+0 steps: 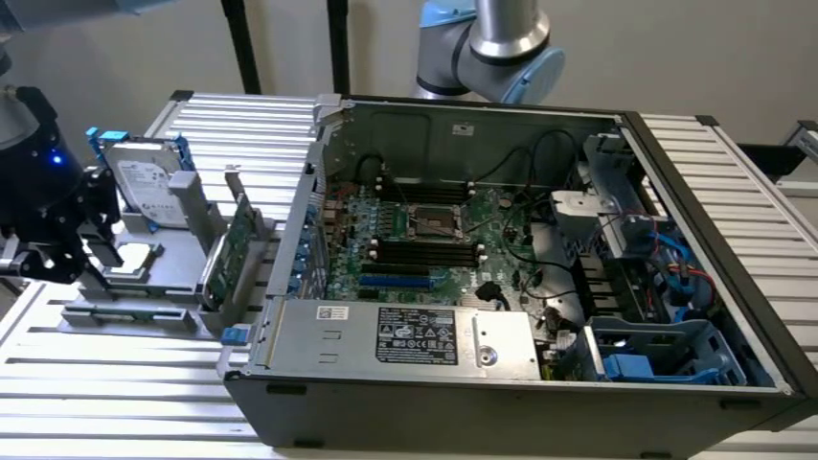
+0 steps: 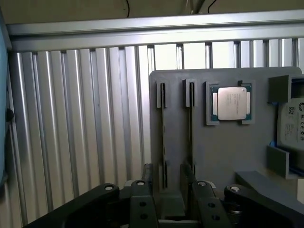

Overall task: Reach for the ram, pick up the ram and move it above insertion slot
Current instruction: 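Pick up the ram and move it above insertion slot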

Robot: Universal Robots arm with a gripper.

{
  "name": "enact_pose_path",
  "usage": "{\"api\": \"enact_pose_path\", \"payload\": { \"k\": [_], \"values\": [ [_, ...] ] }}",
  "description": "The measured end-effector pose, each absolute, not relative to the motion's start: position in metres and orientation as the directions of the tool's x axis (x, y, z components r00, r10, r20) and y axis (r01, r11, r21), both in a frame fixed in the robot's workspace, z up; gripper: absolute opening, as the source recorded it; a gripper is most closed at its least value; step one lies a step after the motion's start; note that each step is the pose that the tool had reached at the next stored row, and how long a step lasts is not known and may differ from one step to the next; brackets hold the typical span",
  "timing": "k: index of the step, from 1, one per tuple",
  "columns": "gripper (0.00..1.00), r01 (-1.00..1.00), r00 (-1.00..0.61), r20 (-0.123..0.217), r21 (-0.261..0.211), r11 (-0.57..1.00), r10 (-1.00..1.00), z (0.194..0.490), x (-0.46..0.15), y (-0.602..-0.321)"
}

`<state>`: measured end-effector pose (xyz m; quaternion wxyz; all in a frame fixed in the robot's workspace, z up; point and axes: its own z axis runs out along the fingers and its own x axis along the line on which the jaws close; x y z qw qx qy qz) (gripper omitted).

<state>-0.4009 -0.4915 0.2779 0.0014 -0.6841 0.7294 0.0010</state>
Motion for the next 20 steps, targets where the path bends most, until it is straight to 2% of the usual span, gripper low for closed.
{"api": "enact_pose_path", "payload": {
  "k": [20],
  "values": [
    [0.36, -0.996, -0.089, -0.004, 0.0, 0.089, -0.996, 0.242, -0.401, -0.492]
  ]
}}
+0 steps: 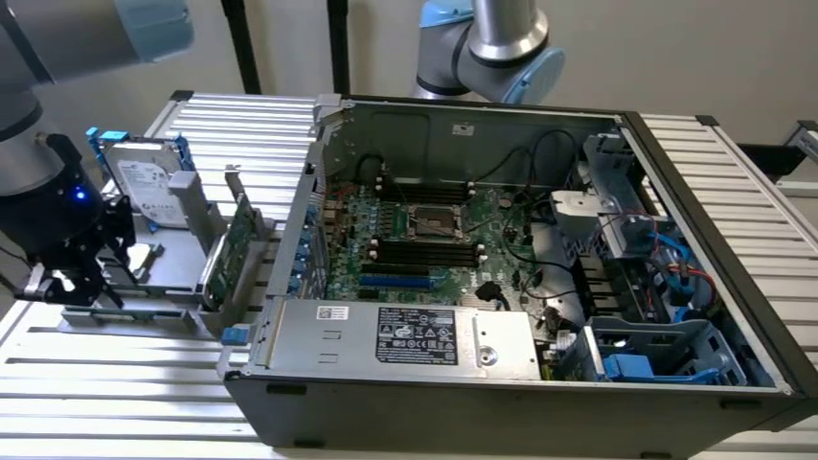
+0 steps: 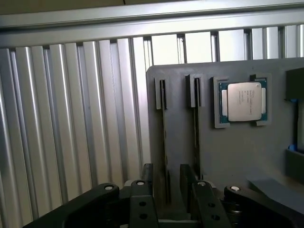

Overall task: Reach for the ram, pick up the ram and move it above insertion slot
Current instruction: 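Pick up the ram and move it above insertion slot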

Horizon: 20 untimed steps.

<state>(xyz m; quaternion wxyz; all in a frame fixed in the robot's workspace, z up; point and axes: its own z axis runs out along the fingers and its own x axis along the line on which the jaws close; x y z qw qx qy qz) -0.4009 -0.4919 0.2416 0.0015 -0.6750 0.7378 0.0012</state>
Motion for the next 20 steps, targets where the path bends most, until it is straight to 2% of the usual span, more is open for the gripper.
{"api": "enact_pose_path", "payload": {
  "k": [20],
  "values": [
    [0.36, -0.997, -0.074, -0.004, -0.002, 0.074, -0.997, 0.206, -0.405, -0.491]
  ]
}}
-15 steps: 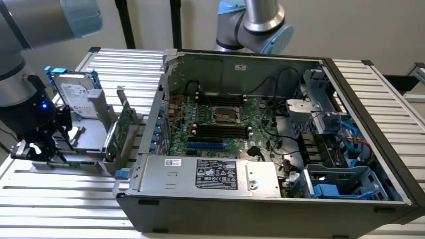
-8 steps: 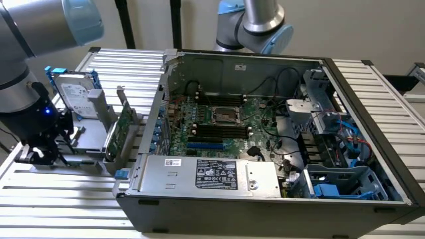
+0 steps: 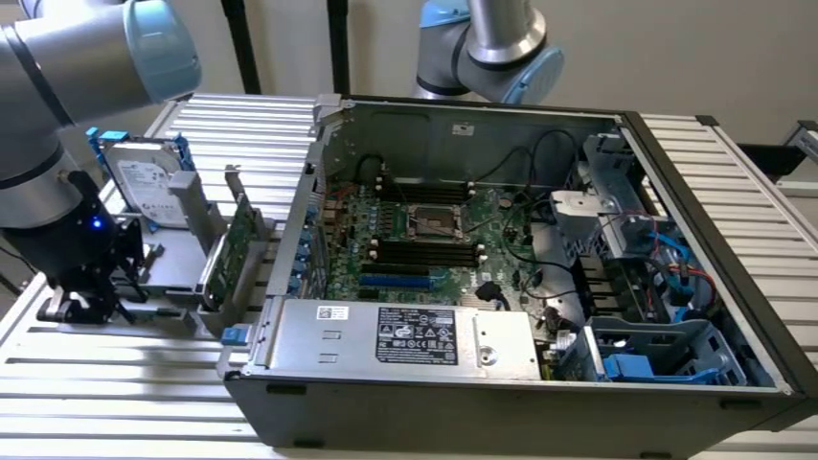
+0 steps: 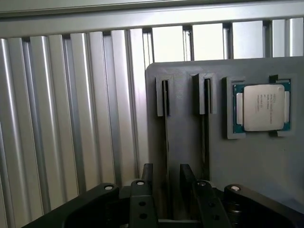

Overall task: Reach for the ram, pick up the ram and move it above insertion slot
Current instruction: 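Pick up the ram and move it above insertion slot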

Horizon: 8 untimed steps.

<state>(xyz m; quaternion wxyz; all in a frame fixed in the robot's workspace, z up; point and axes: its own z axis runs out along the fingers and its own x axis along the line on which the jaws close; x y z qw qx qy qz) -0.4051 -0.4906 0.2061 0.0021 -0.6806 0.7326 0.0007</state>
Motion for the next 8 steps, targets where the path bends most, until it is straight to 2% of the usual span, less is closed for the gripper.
{"api": "enact_pose_path", "payload": {
  "k": [8],
  "values": [
    [0.36, -0.998, -0.056, -0.004, -0.001, 0.056, -0.998, 0.2033, -0.4062, -0.4866]
  ]
}}
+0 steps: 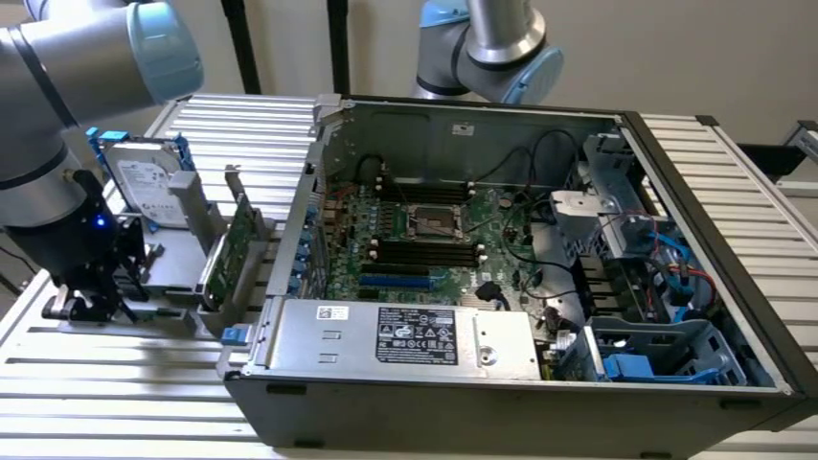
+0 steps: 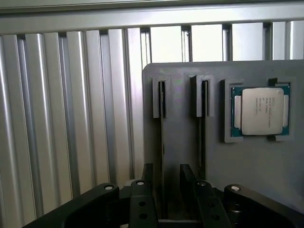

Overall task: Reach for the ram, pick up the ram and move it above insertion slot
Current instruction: 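Pick up the ram and move it above insertion slot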

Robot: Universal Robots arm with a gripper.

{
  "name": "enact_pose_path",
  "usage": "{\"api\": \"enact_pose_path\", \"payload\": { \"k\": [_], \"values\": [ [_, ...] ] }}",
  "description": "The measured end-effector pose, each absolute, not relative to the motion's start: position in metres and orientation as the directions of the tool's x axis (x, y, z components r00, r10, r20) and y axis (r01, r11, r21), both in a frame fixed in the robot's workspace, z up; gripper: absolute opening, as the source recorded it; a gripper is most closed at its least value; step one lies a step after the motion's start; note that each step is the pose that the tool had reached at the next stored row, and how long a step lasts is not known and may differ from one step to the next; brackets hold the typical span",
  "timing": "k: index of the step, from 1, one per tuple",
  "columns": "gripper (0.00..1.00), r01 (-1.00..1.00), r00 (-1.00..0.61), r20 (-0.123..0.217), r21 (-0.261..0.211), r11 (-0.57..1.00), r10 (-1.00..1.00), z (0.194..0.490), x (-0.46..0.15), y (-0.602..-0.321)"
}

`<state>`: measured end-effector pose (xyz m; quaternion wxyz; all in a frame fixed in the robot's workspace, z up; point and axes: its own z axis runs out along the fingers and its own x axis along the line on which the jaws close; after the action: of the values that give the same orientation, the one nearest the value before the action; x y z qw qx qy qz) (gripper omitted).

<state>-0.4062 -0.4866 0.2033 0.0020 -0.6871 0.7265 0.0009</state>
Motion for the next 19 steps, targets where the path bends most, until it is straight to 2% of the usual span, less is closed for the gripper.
{"api": "enact_pose_path", "payload": {
  "k": [13, 15, 16, 17, 19],
  "values": [
    [0.35, -0.999, -0.047, -0.004, 0.0, 0.047, -0.999, 0.1963, -0.4064, -0.4865],
    [0.22, -0.999, -0.046, -0.004, 0.001, 0.046, -0.999, 0.1962, -0.4064, -0.4866],
    [0.22, -0.999, -0.046, -0.004, 0.002, 0.046, -0.999, 0.1961, -0.4064, -0.4865],
    [0.15, -0.999, -0.046, -0.004, 0.003, 0.046, -0.999, 0.1961, -0.4064, -0.4865],
    [0.15, -0.999, -0.046, -0.004, 0.005, 0.046, -0.999, 0.196, -0.4064, -0.4865]
  ]
}}
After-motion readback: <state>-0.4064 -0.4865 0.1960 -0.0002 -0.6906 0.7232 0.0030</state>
